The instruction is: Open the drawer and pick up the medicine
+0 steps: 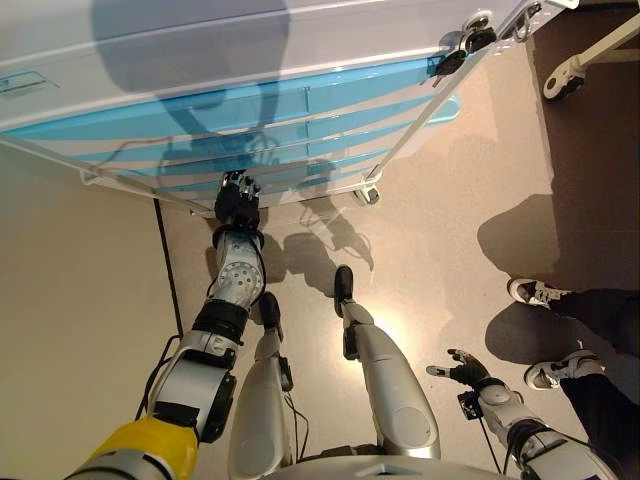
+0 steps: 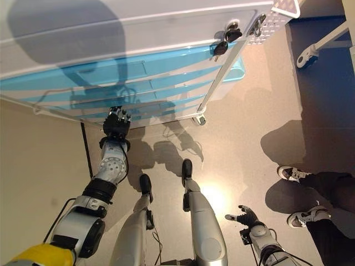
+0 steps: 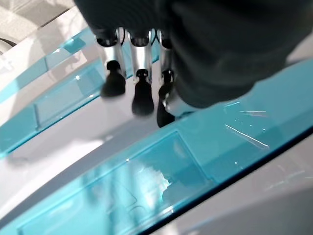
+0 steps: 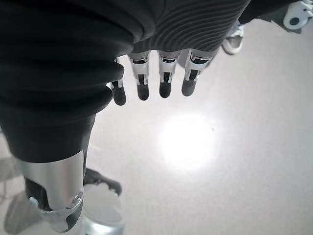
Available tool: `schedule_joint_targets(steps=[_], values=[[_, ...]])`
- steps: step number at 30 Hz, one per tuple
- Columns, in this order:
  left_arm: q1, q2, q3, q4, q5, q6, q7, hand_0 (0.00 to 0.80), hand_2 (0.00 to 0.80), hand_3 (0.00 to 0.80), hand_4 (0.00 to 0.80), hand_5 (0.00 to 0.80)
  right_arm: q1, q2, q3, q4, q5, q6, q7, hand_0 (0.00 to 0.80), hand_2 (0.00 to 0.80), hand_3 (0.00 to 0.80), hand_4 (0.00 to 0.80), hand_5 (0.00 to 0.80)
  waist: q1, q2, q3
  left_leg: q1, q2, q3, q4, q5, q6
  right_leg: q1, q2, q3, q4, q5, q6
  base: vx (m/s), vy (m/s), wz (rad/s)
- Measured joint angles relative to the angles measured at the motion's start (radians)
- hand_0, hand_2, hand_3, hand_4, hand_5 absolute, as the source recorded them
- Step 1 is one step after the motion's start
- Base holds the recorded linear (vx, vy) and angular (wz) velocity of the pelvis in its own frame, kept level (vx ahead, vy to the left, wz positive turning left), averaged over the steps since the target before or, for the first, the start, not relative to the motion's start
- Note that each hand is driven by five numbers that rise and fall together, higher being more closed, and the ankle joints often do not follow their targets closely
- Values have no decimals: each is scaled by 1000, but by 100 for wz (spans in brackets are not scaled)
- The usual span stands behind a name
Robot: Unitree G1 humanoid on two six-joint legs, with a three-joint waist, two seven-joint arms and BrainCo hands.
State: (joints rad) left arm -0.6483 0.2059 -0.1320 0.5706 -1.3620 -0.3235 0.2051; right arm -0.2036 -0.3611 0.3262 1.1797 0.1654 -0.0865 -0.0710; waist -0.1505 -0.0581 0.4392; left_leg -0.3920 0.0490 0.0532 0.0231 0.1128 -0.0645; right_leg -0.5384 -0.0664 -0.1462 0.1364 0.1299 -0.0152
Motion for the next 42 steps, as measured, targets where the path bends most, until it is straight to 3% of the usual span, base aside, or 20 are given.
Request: schedule_joint_targets(steps=[27, 31, 37, 42], values=[[22, -9, -29, -2, -6, 50, -49, 800, 800, 800, 800, 800, 0, 3, 4, -1, 0, 0, 34, 0, 0, 0, 0, 0, 3, -1, 5, 19, -9, -7, 9, -7, -3, 25, -9, 0, 6, -11, -4, 8, -1, 1], [78, -23, -50, -22, -8, 73, -79, 800, 800, 800, 800, 800, 1, 4, 4, -3, 0, 0, 41, 0, 0, 0, 0, 0, 8, 0, 11, 44, -10, -21, 7, -8, -5, 55, -9, 0, 8, -16, -12, -16, -18, 9], [213, -50, -126, -80, -7, 109, -138, 800, 800, 800, 800, 800, -1, 6, 2, -2, -2, -1, 44, 0, 0, 0, 0, 0, 58, -2, 18, 51, -10, -47, 29, -10, -7, 64, -11, -1, 56, -47, -3, -38, -45, 12], [318, -50, -147, -113, -7, 128, -177, 800, 800, 800, 800, 800, -2, 11, 3, 0, -19, -2, 47, 0, 0, 0, 0, 0, 74, -4, 22, 46, -2, -70, 57, -22, -5, 58, -6, -5, 105, -69, -7, -33, -68, 9]])
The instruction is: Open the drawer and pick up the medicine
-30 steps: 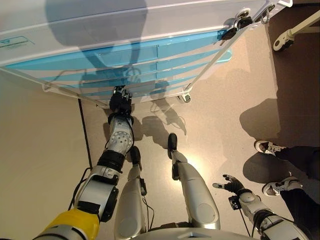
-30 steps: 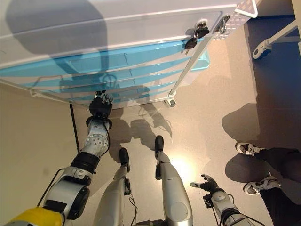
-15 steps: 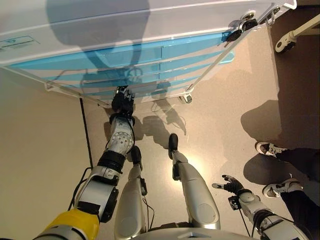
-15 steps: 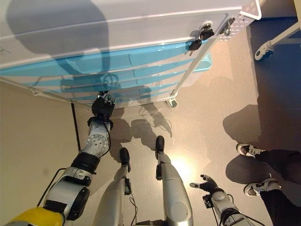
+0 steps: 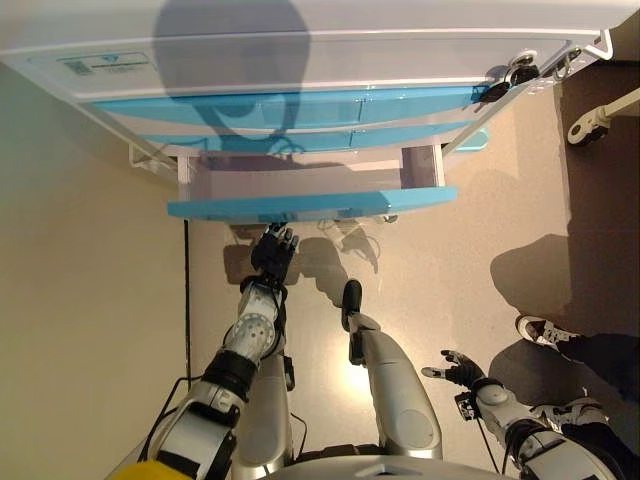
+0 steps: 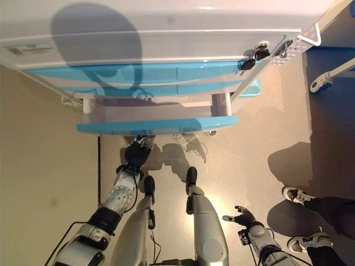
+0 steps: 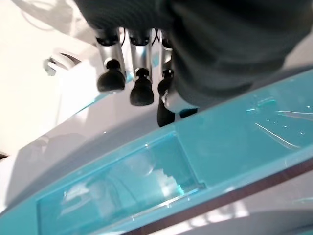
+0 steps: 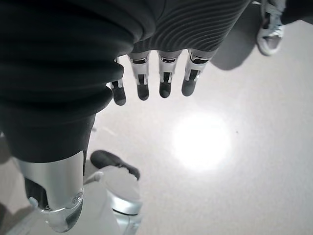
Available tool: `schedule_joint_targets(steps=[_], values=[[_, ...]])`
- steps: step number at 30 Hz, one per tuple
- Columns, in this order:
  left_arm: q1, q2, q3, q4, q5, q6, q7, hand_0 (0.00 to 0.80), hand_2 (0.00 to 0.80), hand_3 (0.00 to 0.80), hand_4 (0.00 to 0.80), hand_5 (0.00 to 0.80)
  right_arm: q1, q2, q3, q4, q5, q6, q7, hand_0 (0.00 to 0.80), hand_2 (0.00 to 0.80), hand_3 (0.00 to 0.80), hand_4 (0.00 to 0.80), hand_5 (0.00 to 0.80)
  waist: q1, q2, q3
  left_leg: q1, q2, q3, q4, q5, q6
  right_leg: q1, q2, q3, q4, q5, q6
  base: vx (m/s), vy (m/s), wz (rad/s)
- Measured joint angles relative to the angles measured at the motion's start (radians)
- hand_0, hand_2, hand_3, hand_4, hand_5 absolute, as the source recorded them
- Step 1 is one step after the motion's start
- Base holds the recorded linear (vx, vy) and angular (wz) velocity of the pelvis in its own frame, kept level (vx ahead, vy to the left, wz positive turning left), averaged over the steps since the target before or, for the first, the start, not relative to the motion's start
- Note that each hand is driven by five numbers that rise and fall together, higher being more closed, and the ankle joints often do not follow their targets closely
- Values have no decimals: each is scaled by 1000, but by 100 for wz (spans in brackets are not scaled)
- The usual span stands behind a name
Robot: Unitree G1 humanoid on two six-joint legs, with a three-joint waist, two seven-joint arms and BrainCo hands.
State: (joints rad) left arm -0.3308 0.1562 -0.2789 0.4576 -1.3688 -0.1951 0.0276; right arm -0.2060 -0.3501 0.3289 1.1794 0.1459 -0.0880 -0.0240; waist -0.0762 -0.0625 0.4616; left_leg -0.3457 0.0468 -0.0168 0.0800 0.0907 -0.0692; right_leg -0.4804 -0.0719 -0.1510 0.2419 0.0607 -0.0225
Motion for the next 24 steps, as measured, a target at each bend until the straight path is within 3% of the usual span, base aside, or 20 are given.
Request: schedule_joint_targets(steps=[12, 17, 24], values=[[120, 66, -12, -98, 1, 76, -86, 800, 800, 800, 800, 800, -4, 23, 1, -8, -21, -1, 3, 0, 0, 0, 0, 0, 40, -11, 12, -46, 24, -75, 39, -7, -10, -22, 16, -64, 50, -36, -43, -27, -51, 13], [230, 97, -10, -124, 4, 129, -154, 800, 800, 800, 800, 800, -4, 15, 1, -26, -39, -2, 9, 0, 0, 0, 0, 0, 60, -5, 26, -29, 26, -99, 53, -12, -39, -5, 12, -89, 89, -71, -41, 4, -39, 14], [426, 173, 39, -136, 4, 183, -241, 800, 800, 800, 800, 800, -3, -23, -3, -45, -47, -2, 13, 0, 0, 0, 0, 0, 116, 17, 37, -14, 20, -132, 74, -23, -50, 8, -1, -113, 149, -124, -49, 6, -24, 16]])
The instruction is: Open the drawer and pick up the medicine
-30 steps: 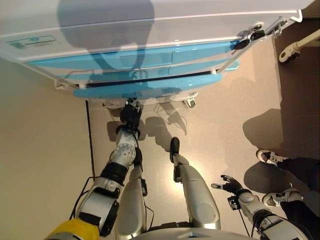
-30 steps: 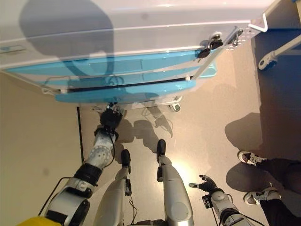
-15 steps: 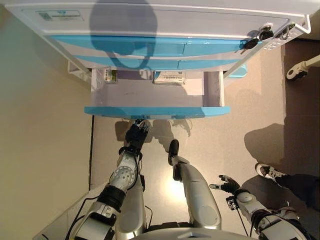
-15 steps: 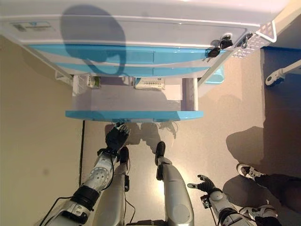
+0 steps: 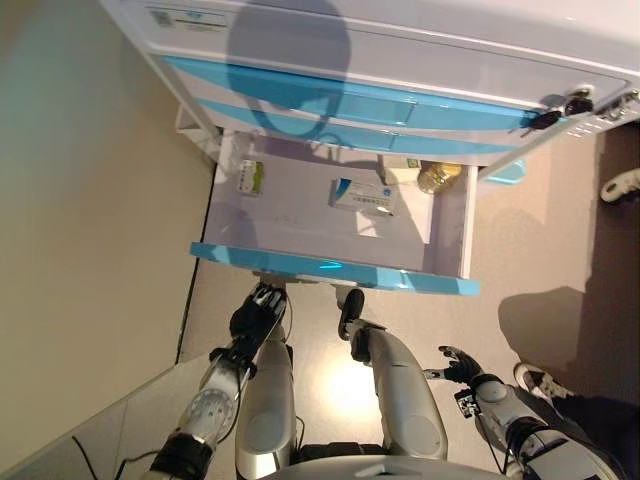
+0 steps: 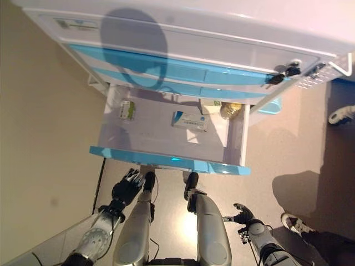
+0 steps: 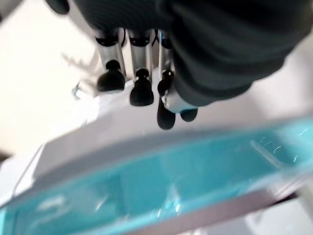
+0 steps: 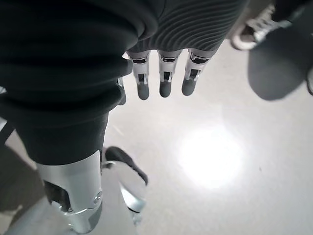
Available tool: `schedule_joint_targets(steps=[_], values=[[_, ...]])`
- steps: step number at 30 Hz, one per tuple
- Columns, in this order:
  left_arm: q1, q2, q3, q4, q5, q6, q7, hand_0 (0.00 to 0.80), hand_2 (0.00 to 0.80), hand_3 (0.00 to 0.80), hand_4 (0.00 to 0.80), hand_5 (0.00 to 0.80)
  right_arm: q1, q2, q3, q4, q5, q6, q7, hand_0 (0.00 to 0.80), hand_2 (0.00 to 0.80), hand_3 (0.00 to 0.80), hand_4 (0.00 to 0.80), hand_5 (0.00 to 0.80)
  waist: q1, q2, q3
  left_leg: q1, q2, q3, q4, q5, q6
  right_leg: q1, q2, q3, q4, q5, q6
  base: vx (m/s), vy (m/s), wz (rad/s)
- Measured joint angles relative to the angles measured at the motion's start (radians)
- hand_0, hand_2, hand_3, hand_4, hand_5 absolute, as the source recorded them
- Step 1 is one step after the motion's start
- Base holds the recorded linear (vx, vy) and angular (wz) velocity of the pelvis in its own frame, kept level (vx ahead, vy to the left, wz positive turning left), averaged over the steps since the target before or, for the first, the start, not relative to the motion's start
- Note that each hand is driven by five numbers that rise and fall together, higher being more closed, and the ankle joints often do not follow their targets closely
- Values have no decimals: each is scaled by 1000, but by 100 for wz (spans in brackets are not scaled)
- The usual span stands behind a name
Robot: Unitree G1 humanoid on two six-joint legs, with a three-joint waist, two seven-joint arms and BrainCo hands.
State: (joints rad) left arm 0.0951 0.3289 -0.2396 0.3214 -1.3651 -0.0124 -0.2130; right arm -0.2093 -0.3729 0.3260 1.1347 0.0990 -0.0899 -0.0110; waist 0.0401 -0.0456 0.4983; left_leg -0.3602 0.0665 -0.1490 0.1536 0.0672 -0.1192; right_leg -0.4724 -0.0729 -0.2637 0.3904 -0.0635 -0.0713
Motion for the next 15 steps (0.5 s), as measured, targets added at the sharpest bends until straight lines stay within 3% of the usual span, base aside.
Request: schedule_joint_targets(steps=[7, 15], values=[[37, -30, 6, 112, -2, 58, 4, 800, 800, 800, 800, 800, 1, -12, -1, -15, 0, 0, -16, 0, 0, 0, 0, 0, 2, 23, -1, -16, 5, -7, 13, -4, -5, -4, 0, -7, 11, -2, 1, 24, -7, 5], [30, -36, -14, 87, 15, 60, 18, 800, 800, 800, 800, 800, 9, -28, -12, -21, 0, 0, -24, 0, 0, 0, 0, 0, -2, 55, -17, -17, -1, -3, 24, -2, -2, -4, -2, -4, 11, -3, 0, -6, 27, -1]])
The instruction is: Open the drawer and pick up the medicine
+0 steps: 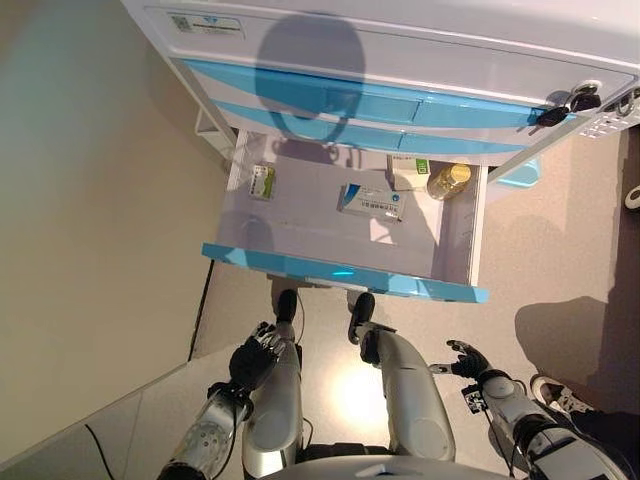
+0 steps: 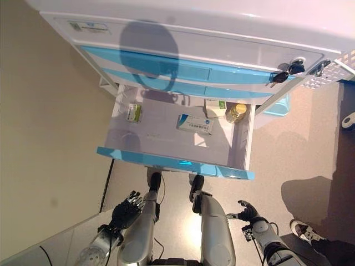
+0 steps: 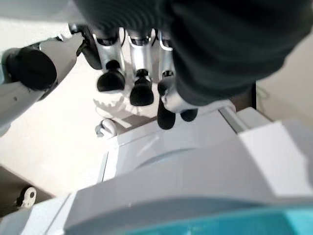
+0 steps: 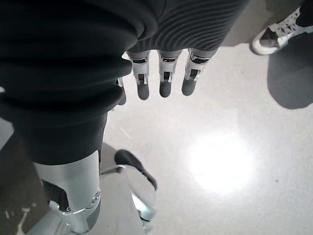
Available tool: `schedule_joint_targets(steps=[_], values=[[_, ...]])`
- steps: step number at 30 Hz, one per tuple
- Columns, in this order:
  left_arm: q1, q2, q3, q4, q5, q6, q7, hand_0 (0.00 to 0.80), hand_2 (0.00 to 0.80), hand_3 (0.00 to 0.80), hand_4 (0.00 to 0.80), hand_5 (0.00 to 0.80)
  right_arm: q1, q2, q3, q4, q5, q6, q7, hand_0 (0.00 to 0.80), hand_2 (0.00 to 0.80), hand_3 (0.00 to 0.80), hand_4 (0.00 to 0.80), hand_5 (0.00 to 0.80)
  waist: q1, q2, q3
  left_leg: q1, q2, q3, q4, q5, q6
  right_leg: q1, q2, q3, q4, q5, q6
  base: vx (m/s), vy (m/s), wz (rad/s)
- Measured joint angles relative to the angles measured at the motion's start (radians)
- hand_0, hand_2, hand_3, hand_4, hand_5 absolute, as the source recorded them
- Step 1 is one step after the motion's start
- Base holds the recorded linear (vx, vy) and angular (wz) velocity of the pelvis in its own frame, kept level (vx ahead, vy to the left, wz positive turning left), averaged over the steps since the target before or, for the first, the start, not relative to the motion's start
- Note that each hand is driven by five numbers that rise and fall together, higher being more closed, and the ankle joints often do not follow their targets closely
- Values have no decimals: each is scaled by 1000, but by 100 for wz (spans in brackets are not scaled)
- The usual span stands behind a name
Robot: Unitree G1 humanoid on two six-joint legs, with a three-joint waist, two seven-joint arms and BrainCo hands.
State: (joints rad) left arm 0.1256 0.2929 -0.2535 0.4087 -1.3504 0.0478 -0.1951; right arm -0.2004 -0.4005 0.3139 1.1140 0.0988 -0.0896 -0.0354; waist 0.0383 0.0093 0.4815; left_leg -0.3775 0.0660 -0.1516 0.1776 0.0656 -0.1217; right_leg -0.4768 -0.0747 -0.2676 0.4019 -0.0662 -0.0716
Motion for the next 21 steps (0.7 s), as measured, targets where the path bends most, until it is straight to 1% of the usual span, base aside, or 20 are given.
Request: schedule_joint_targets(steps=[1, 2, 3, 4, 5, 6, 8, 9, 10, 11, 12, 13, 14, 15, 16, 18, 19, 20, 21], values=[[0, 0, 2, -1, 6, -12, 4, 223, 223, 223, 223, 223, 3, 0, -5, -1, 0, 0, -6, 0, 0, 0, 0, 0, 0, 2, -1, 0, -1, 3, 4, -2, -3, 0, -2, 3, 1, 0, 0, 69, 64, -9], [0, 0, 10, 4, 20, -23, 14, 0, 0, 0, 0, 0, 8, 2, -20, 0, 1, 0, -10, 0, 0, 0, 0, 0, 3, 4, -3, 2, -2, 10, 7, -6, -2, 0, -1, 11, 2, 0, 1, 53, 44, -11], [0, 1, 15, 8, 36, -32, 21, 0, 0, 0, 0, 0, 10, 3, -31, 1, 1, 0, -14, 0, 0, 0, 0, 0, 1, 5, -3, 2, -2, 13, 10, -9, -2, 0, -2, 14, 2, 0, 1, 72, 64, -13], [-1, 1, 40, 29, 75, -49, 34, 0, 0, 0, 0, 0, 12, 6, -56, 3, 2, 0, -23, 0, 0, 0, 0, 0, 1, 8, -7, 4, -4, 16, 13, -12, 1, 0, -2, 22, 2, 1, 3, 37, 38, -10], [-2, 4, 49, 38, 86, -61, 43, 0, 0, 0, 0, 0, 14, 7, -67, 5, 2, 0, -29, 0, 0, 0, 0, 0, 0, 8, -9, 5, -5, 17, 16, -14, 3, 0, -2, 27, 1, 1, 3, 59, 64, -15], [0, 10, 75, 60, 131, -75, 58, 0, 0, 0, 0, 0, 23, 8, -102, 5, 12, -1, -39, 0, 0, 0, 0, 0, 1, 8, -15, 13, -9, 29, 17, -18, 5, 3, -1, 41, 2, 2, 4, 52, 61, -19], [2, 12, 112, 116, 194, -95, 78, 0, 0, 0, 0, 0, 32, 8, -137, 3, 32, -2, -49, 0, 0, 0, 0, 0, 1, 9, -35, 20, -8, 40, 14, -23, 9, 6, -2, 48, 1, 2, 4, 73, 112, -15], [1, 25, 128, 167, 261, -107, 94, 0, 0, 0, 0, 0, 51, 1, -164, -23, 57, -3, -55, 0, 0, 0, 0, 0, -19, 8, -49, 33, -13, 43, 12, -25, 10, 17, -1, 58, -9, 5, 9, 70, 132, -8], [-8, 27, 145, 225, 334, -112, 103, 0, 0, 0, 0, 0, 65, -2, -194, -60, 84, -5, -58, 0, 0, 0, 0, 0, -21, 9, -51, 50, -13, 48, 6, -27, 14, 30, 3, 68, -13, 6, 10, 72, 147, -22], [-14, 28, 169, 309, 414, -114, 134, 0, 0, 0, 0, 0, 84, -12, -219, -111, 112, -11, -68, 0, 0, 0, 0, 0, -34, 4, -64, 67, -15, 65, 7, -35, 22, 41, 5, 86, -20, 8, 15, 59, 160, -33], [-13, 33, 171, 335, 455, -116, 149, 0, 0, 0, 0, 0, 95, -22, -226, -141, 124, -17, -70, 0, 0, 0, 0, 0, -34, 1, -75, 75, -16, 76, 8, -40, 23, 45, 5, 97, -24, 10, 18, 49, 190, -38], [-18, 35, 179, 373, 523, -118, 162, 0, 0, 0, 0, 0, 105, -46, -231, -181, 142, -19, -72, 0, 0, 0, 0, 0, -51, 5, -82, 89, -19, 86, 4, -41, 23, 60, 4, 106, -40, 18, 29, 37, 190, -30], [-23, 32, 190, 389, 555, -123, 169, 0, 0, 0, 0, 0, 119, -53, -248, -216, 153, -21, -74, 0, 0, 0, 0, 0, -47, 5, -83, 98, -20, 95, -2, -41, 28, 65, 4, 112, -44, 22, 34, 29, 188, -37], [-43, 32, 199, 438, 632, -139, 185, 0, 0, 0, 0, 0, 148, -62, -285, -295, 175, -25, -82, 0, 0, 0, 0, 0, -59, 0, -86, 117, -27, 118, -12, -42, 39, 73, 5, 142, -59, 33, 49, 31, 173, -43], [-57, 31, 201, 465, 673, -142, 195, 0, 0, 0, 0, 0, 172, -69, -301, -367, 186, -24, -83, 0, 0, 0, 0, 0, -58, 0, -87, 127, -29, 133, -22, -40, 42, 77, 6, 157, -70, 41, 60, 32, 178, -64], [-67, 30, 210, 524, 785, -151, 218, 0, 0, 0, 0, 0, 200, -88, -323, -529, 202, -38, -84, 0, 0, 0, 0, 0, -76, -6, -95, 141, -33, 172, -35, -42, 58, 87, 5, 185, -117, 68, 87, 17, 146, -62], [-68, 27, 221, 555, 831, -150, 227, 0, 0, 0, 0, 0, 200, -84, -341, -572, 209, -65, -86, 0, 0, 0, 0, 0, -92, -9, -105, 142, -31, 189, -41, -45, 68, 93, -4, 182, -149, 83, 104, 15, 165, -47], [-76, 25, 220, 570, 850, -151, 231, 0, 0, 0, 0, 0, 209, -88, -356, -626, 212, -53, -89, 0, 0, 0, 0, 0, -110, -16, -110, 142, -44, 203, -38, -47, 69, 96, -3, 187, -169, 99, 112, 18, 209, -44], [-87, 13, 239, 607, 882, -152, 237, 0, 0, 0, 0, 0, 255, -92, -377, -741, 215, -60, -92, 0, 0, 0, 0, 0, -110, -19, -114, 147, -53, 214, -44, -49, 78, 102, -8, 200, -196, 122, 114, 27, 137, -31]])
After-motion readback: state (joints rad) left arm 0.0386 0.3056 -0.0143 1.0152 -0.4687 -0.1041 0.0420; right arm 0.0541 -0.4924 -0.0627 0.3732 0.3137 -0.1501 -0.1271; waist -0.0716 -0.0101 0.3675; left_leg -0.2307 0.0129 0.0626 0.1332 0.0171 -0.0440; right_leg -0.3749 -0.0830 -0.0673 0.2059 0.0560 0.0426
